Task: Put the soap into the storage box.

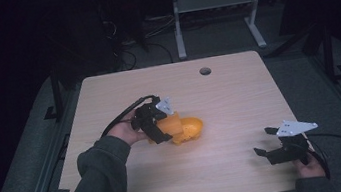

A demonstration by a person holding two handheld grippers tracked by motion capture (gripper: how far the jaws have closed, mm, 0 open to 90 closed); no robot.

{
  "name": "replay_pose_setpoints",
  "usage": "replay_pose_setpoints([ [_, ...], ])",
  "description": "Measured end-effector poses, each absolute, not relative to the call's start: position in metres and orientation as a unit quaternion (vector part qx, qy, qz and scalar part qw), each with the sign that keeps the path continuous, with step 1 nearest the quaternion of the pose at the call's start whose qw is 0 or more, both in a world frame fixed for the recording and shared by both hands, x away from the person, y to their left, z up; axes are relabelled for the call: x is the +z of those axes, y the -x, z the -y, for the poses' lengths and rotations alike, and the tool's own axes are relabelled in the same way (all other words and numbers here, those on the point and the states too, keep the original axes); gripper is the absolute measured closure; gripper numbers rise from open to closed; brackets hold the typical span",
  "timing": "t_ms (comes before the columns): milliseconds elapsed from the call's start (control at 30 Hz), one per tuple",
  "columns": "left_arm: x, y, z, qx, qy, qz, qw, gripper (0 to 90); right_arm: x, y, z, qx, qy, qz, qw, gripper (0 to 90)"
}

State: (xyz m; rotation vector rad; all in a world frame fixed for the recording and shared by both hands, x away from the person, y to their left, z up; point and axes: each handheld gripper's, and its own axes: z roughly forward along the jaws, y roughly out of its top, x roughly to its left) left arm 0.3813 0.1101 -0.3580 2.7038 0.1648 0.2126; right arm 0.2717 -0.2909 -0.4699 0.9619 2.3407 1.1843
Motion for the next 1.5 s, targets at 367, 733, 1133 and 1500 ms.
replay_pose_setpoints([
  [367,-0.357,-0.387,-0.095,0.071,-0.974,-0.048,0.212,20.8,-0.469,-0.272,0.292,0.422,-0.342,-0.821,0.173,13.7],
  [733,-0.357,-0.390,-0.084,0.070,-0.974,-0.033,0.212,20.7,-0.469,-0.271,0.292,0.422,-0.343,-0.821,0.175,13.7],
  [1133,-0.361,-0.395,-0.066,0.059,-0.974,-0.023,0.219,20.7,-0.468,-0.271,0.292,0.425,-0.338,-0.821,0.177,13.7],
  [1500,-0.371,-0.402,-0.060,0.041,-0.976,-0.019,0.215,20.7,-0.469,-0.271,0.291,0.421,-0.338,-0.824,0.172,13.7],
])
